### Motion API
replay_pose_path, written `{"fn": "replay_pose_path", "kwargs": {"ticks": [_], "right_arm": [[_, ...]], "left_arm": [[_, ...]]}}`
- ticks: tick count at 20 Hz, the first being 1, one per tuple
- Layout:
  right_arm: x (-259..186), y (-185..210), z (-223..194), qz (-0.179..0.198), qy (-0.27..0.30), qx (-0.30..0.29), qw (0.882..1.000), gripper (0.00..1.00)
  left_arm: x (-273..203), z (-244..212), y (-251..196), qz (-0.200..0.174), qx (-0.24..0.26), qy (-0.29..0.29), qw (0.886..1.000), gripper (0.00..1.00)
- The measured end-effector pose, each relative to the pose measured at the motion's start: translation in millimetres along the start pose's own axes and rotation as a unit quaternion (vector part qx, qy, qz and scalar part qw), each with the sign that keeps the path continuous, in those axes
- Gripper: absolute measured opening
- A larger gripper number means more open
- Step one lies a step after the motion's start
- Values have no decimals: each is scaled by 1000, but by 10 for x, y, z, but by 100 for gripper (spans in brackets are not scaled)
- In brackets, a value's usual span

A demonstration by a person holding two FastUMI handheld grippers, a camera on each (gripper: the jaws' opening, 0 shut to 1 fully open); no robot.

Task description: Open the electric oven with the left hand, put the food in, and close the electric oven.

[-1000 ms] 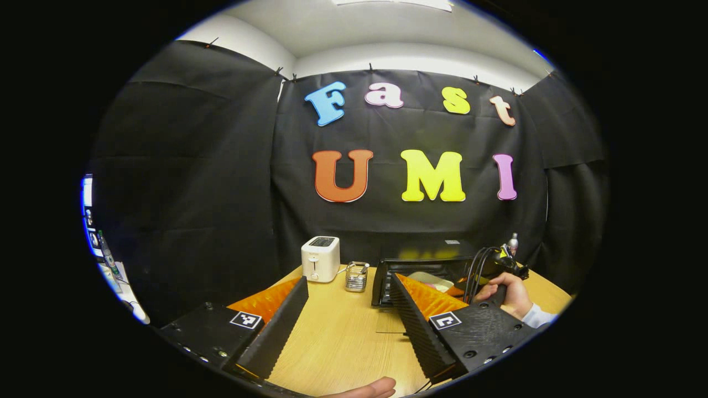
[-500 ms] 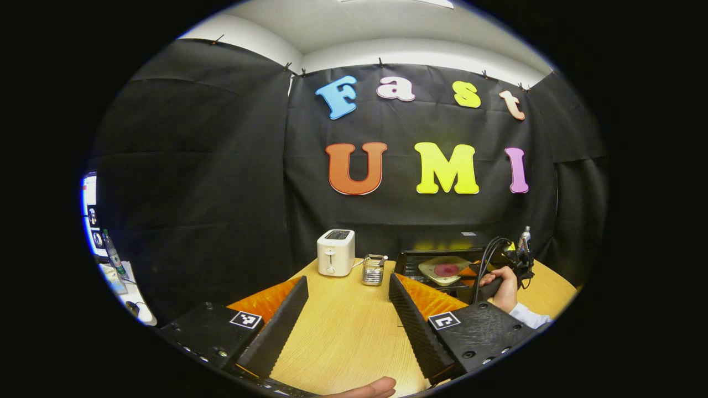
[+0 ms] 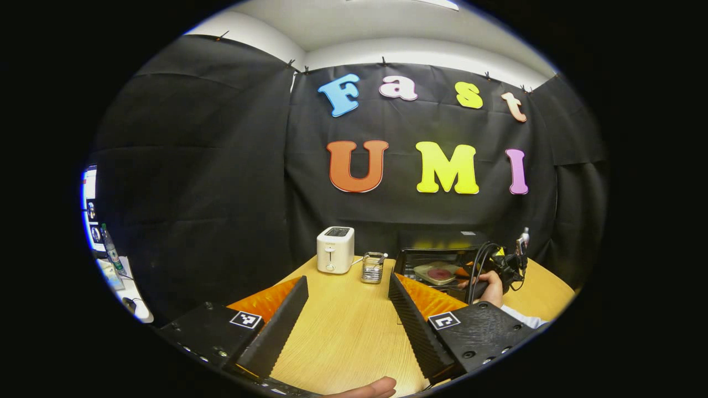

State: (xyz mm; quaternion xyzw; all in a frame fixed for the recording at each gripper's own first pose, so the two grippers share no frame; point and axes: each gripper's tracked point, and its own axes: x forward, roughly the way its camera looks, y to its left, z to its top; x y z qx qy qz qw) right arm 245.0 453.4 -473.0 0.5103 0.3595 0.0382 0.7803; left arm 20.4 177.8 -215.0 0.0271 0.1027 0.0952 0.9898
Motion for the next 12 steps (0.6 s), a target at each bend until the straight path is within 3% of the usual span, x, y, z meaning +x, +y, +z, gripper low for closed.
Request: {"fn": "replay_pose_path", "kwargs": {"ticks": [4,6,7,8,12], "right_arm": [[-112,-22,27,9,-11,-36,999,12],[-232,-43,24,15,-13,-43,999,26],[-293,-71,17,15,-11,-49,999,19],[-360,-101,13,18,-11,-56,998,22],[-619,-283,30,-8,-20,-91,996,48]], "left_arm": [[8,-43,-28,-1,2,4,1000,93],[1,-27,-74,-7,-1,3,1000,93],[-3,-25,-101,-12,-3,0,1000,93],[-11,-26,-126,-17,-4,-2,1000,94],[76,-127,-220,-36,0,4,999,93]]}}
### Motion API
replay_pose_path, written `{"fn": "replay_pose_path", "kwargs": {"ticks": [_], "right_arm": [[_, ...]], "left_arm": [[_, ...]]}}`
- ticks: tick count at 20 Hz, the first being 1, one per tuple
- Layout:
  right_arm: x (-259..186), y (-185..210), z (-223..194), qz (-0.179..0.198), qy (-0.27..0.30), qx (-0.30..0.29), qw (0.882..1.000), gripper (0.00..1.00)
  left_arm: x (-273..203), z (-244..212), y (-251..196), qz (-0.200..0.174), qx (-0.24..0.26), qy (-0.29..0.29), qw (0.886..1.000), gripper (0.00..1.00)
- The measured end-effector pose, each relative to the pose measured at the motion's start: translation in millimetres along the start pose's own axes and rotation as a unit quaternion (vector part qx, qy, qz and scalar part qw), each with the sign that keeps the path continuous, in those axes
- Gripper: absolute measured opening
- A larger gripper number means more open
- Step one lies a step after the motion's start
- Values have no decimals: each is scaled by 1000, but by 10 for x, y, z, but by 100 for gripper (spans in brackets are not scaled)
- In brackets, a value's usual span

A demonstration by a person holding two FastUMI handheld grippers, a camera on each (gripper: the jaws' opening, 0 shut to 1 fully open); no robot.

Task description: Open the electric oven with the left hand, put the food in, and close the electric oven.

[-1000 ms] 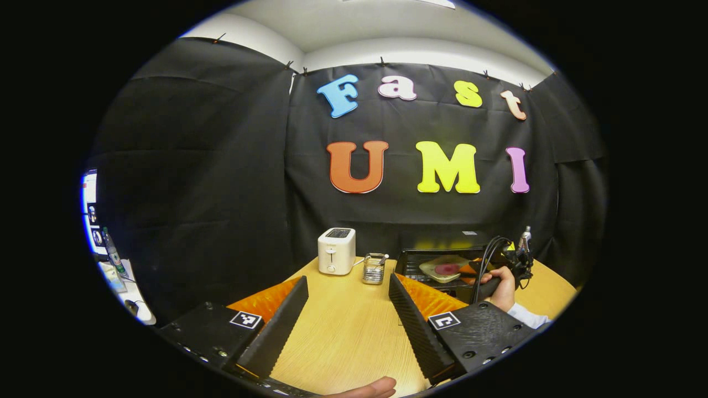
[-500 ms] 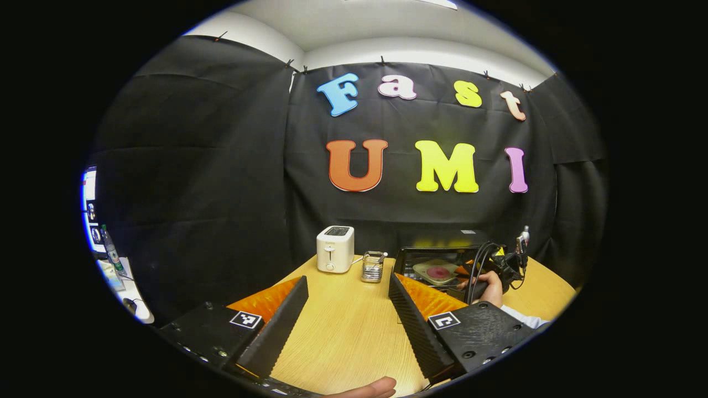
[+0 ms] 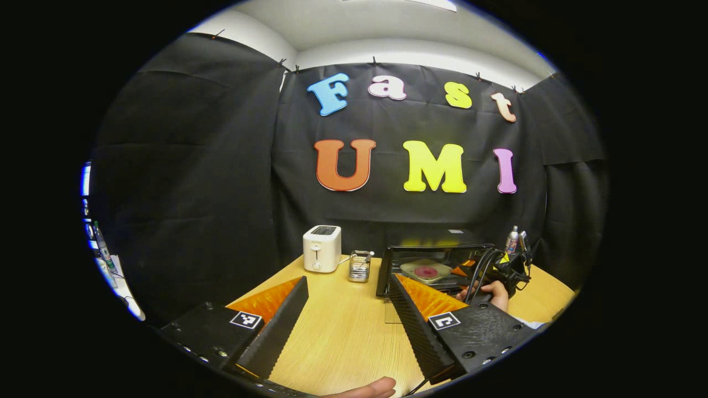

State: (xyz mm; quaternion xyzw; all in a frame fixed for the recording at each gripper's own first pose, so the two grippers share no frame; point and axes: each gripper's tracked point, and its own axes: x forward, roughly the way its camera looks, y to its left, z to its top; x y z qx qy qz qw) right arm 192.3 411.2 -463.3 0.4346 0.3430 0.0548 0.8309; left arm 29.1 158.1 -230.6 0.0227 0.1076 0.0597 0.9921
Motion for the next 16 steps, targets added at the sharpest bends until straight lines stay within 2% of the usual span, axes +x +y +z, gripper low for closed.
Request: {"fn": "replay_pose_path", "kwargs": {"ticks": [1,2,4,5,6,8,9,12,14,15,16], "right_arm": [[-83,30,-9,3,1,-19,1000,64],[-153,84,-13,15,0,-41,999,60],[-359,208,-27,43,3,-94,995,79],[-489,239,9,50,-2,-119,992,73],[-610,263,91,55,-9,-144,988,73],[-861,298,240,55,-28,-202,978,76],[-1011,311,337,54,-40,-226,972,84],[-1519,453,798,57,-97,-273,955,85],[-1869,492,1102,60,-136,-309,939,88],[-1994,522,1316,60,-152,-324,932,93],[-2162,541,1475,62,-166,-328,928,93]], "left_arm": [[32,-33,12,2,1,7,1000,93],[53,-63,14,4,2,12,1000,94],[84,-62,-54,-5,4,11,1000,94],[100,-65,-96,-12,2,12,1000,94],[121,-106,-160,-20,1,15,1000,94],[157,-223,-273,-30,1,29,999,93],[172,-283,-343,-37,-1,38,999,93],[228,-413,-643,-63,-7,53,997,93],[262,-529,-844,-80,-3,66,995,94],[285,-601,-961,-87,1,76,993,94],[317,-683,-1081,-94,5,87,992,94]]}}
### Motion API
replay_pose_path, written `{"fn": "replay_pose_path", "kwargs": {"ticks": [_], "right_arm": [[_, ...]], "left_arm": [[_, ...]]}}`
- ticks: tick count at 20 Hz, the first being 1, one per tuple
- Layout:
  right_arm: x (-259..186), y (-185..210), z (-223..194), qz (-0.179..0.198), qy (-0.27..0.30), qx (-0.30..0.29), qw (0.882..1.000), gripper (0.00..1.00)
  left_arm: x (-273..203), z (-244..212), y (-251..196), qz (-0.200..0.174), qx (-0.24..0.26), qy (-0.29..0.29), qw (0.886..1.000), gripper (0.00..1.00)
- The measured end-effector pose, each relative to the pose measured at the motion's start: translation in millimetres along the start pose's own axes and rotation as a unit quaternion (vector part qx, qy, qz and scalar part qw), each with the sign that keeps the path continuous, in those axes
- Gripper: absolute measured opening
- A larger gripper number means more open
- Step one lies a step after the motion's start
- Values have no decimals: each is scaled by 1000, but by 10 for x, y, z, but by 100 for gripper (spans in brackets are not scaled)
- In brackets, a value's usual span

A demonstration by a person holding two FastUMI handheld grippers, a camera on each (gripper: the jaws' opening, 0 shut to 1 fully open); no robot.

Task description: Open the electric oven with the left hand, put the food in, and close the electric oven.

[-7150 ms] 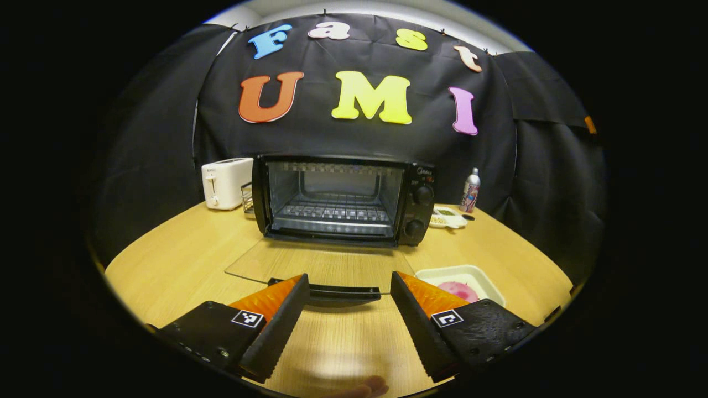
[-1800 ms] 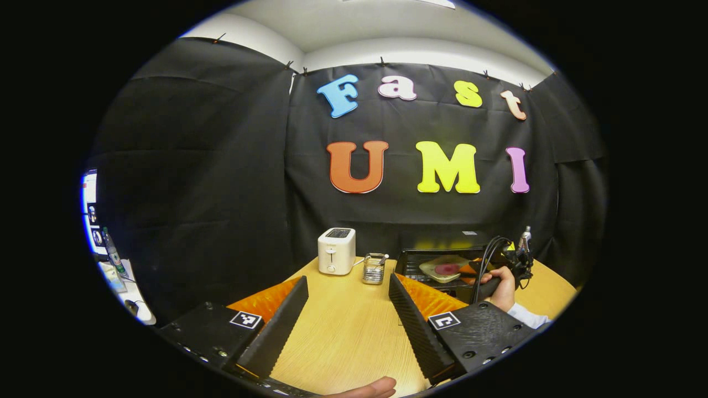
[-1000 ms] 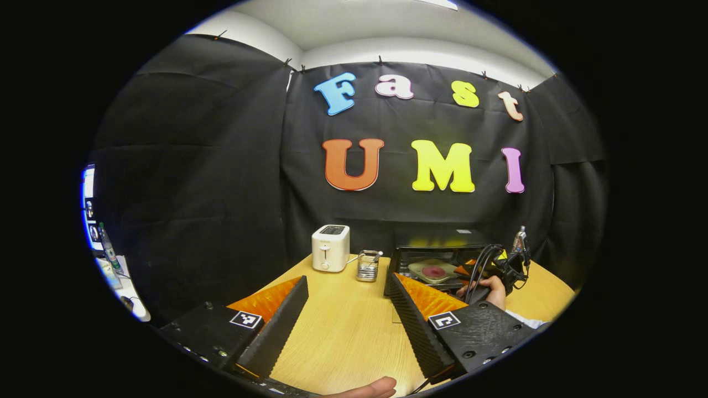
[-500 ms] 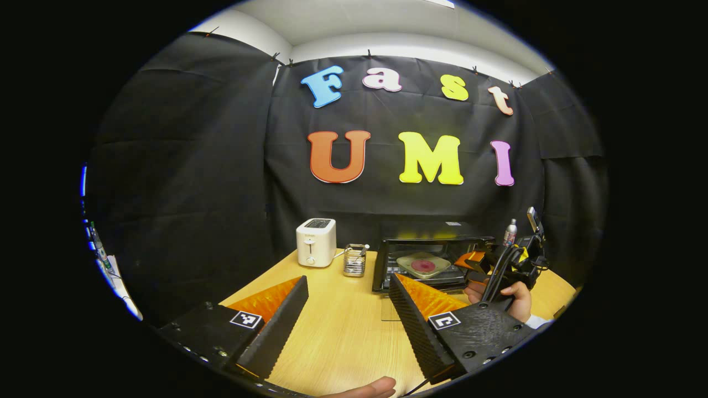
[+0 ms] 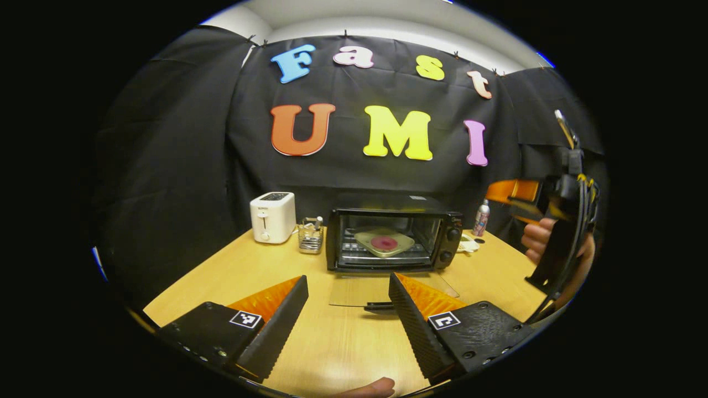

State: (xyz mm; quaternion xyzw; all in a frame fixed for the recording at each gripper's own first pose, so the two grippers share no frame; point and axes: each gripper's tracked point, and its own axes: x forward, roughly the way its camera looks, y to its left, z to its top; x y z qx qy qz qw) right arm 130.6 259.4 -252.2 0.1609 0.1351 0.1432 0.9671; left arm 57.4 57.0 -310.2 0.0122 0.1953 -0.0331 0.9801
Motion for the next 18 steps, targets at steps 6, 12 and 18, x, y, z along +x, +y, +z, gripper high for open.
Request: {"fn": "replay_pose_path", "kwargs": {"ticks": [6,12,18], "right_arm": [[-679,-505,813,-11,-64,-57,996,100],[-1530,-724,1421,-8,-122,-68,990,95],[-2145,-859,1642,-16,-185,-94,978,95]], "left_arm": [[282,-409,-641,-44,26,64,997,94],[389,-869,-724,-20,35,133,990,95],[553,-1233,-899,-26,31,183,982,94]]}}
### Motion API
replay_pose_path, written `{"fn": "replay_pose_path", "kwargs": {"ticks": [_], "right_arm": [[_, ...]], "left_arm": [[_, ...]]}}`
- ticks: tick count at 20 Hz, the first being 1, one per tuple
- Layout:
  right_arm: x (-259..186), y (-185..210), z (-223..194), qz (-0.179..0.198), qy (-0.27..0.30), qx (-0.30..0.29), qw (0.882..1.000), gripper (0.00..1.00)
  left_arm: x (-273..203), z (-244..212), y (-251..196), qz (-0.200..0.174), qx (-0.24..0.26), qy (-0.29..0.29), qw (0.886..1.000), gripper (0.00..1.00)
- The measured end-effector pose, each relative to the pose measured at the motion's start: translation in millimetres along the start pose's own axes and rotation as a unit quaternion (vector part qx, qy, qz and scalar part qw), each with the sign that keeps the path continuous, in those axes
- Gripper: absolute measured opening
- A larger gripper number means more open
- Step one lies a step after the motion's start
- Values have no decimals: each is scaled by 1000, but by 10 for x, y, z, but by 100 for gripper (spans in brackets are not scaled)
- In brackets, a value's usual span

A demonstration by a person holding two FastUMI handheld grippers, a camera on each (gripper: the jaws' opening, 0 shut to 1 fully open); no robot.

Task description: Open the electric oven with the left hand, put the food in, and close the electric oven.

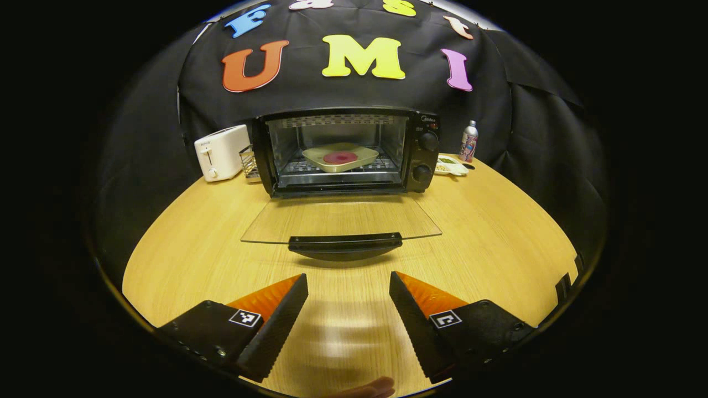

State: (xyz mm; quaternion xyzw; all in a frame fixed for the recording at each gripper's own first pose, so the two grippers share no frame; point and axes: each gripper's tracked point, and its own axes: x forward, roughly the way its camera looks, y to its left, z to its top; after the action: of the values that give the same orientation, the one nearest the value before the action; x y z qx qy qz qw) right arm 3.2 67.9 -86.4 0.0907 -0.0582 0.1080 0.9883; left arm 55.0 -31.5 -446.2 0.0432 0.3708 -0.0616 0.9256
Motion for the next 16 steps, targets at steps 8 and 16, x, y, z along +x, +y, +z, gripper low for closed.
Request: {"fn": "replay_pose_path", "kwargs": {"ticks": [8,16], "right_arm": [[-158,-333,-47,-15,2,10,1000,96],[-200,-448,-106,-22,4,20,1000,95]], "left_arm": [[411,22,21,25,30,18,999,94],[594,-46,49,25,-2,49,998,93]]}}
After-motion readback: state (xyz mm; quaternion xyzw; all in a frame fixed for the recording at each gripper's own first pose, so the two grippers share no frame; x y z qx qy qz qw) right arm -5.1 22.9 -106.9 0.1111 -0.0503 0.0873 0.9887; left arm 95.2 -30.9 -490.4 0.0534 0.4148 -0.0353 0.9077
